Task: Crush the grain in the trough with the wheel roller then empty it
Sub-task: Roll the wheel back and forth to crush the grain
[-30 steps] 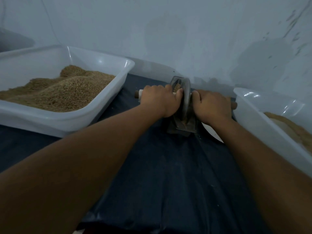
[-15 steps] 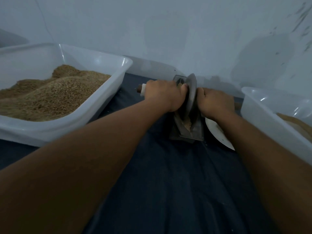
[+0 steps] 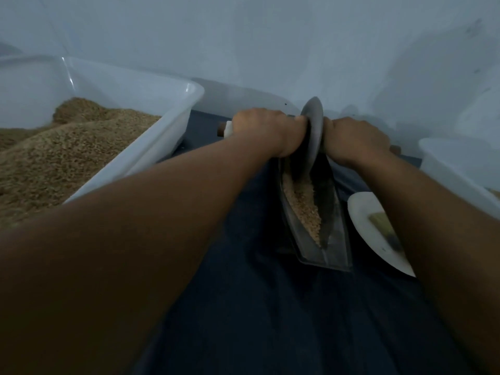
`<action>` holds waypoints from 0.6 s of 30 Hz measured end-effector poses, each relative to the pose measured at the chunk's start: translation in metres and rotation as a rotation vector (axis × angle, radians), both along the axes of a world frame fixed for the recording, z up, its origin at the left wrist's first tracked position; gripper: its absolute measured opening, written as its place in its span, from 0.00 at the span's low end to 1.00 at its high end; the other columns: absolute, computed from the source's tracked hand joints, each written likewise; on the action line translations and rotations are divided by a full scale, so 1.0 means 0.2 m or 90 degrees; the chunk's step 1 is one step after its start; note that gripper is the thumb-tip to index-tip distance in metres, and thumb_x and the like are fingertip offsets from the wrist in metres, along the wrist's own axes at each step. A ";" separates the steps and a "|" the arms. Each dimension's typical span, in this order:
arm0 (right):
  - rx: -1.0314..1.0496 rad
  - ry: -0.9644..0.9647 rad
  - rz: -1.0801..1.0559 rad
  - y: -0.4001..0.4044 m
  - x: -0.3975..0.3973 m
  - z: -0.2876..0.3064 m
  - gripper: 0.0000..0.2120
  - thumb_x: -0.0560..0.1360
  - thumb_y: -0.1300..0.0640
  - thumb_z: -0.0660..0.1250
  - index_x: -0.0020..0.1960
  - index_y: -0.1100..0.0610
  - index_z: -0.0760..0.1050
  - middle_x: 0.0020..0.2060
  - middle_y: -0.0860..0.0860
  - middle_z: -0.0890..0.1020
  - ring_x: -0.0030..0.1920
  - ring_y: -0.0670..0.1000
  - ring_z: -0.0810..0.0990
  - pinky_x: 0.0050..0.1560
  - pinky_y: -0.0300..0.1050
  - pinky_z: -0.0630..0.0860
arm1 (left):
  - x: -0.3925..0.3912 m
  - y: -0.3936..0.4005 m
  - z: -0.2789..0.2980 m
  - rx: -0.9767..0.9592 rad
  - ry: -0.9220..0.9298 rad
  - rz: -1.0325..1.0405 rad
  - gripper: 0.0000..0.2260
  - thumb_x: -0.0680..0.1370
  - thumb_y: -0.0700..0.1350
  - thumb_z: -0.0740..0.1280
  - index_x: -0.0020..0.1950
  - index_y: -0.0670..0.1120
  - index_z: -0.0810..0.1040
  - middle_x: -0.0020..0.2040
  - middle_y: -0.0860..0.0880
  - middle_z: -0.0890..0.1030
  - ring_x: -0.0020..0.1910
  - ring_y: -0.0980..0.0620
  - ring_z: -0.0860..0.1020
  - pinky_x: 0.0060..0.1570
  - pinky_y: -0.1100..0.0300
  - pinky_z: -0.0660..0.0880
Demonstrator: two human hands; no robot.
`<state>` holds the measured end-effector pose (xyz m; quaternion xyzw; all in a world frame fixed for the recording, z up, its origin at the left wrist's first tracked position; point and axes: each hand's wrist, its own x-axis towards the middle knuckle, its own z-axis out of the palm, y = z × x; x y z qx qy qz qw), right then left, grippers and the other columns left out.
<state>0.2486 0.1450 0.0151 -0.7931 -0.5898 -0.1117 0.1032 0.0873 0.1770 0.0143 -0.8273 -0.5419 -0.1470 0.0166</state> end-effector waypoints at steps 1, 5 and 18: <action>-0.017 0.003 0.004 0.02 0.02 0.00 0.28 0.81 0.40 0.44 0.61 0.54 0.76 0.59 0.59 0.79 0.52 0.61 0.77 0.49 0.54 0.69 | 0.01 0.01 0.01 -0.005 0.000 0.005 0.30 0.80 0.62 0.43 0.66 0.48 0.76 0.67 0.43 0.77 0.63 0.41 0.75 0.48 0.48 0.61; -0.086 0.018 0.030 0.06 0.07 -0.01 0.21 0.83 0.44 0.47 0.62 0.54 0.73 0.59 0.58 0.78 0.47 0.58 0.73 0.50 0.55 0.73 | 0.06 0.02 0.06 0.001 0.043 0.023 0.30 0.80 0.61 0.44 0.65 0.48 0.77 0.64 0.43 0.78 0.60 0.42 0.75 0.48 0.50 0.62; 0.007 0.042 0.059 -0.19 0.01 -0.08 0.18 0.84 0.47 0.47 0.50 0.54 0.72 0.52 0.59 0.81 0.46 0.60 0.76 0.43 0.51 0.69 | 0.04 -0.17 0.02 0.045 0.026 0.028 0.25 0.81 0.57 0.44 0.55 0.49 0.80 0.54 0.44 0.82 0.43 0.45 0.71 0.44 0.51 0.64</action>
